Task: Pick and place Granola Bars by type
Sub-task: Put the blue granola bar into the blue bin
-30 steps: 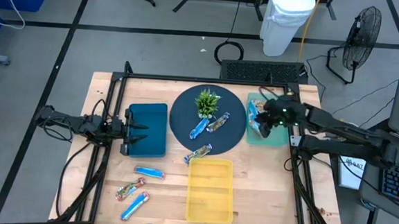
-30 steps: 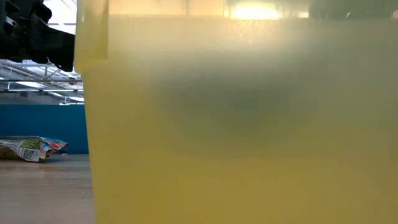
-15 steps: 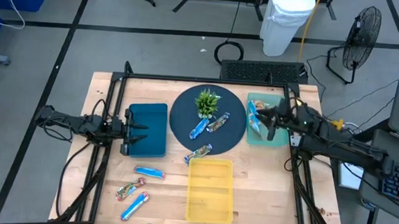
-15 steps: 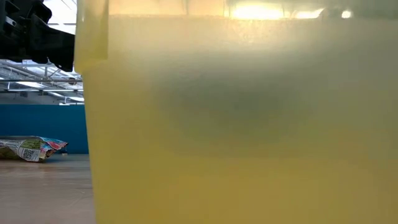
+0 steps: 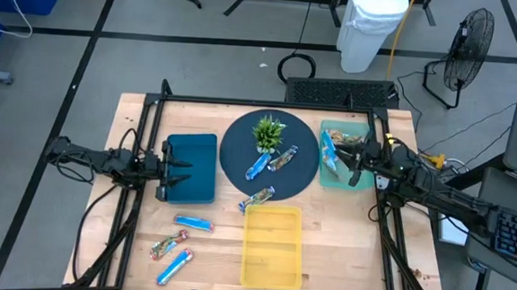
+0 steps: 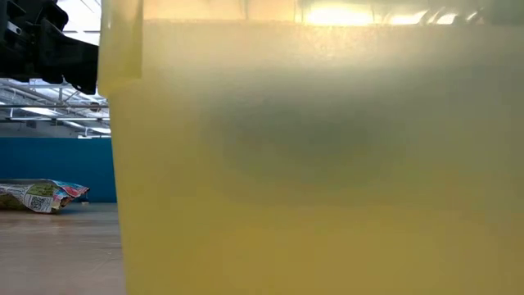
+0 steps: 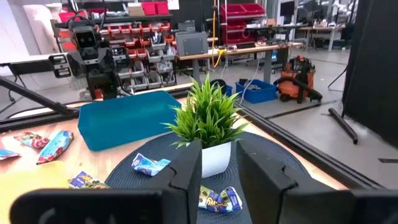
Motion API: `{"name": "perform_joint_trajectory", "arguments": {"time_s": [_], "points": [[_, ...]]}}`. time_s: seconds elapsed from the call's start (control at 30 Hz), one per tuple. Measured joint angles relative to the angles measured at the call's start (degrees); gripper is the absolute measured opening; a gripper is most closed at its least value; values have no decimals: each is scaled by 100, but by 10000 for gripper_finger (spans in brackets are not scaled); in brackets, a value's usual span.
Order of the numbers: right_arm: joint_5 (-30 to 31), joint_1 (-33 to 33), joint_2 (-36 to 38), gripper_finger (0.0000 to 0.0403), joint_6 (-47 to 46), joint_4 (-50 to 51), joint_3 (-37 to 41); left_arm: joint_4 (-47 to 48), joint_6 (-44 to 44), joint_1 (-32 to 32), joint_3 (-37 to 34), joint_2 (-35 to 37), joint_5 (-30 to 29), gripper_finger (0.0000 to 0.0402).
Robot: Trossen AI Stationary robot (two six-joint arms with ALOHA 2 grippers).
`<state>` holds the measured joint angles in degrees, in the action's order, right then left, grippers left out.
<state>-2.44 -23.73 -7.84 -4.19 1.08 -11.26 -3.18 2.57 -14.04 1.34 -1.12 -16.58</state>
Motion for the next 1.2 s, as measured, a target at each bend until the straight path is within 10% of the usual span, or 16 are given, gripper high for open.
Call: {"name": "perform_joint_trajectory", "arguments": {"time_s": [0.83,1.2], "points": [[54,24,334,60,382,-1362,966,0,0,-2,0,2,2,159],[-977,22,334,51,190,-843,1031,0,0,-1,1,2,2,159]]}}
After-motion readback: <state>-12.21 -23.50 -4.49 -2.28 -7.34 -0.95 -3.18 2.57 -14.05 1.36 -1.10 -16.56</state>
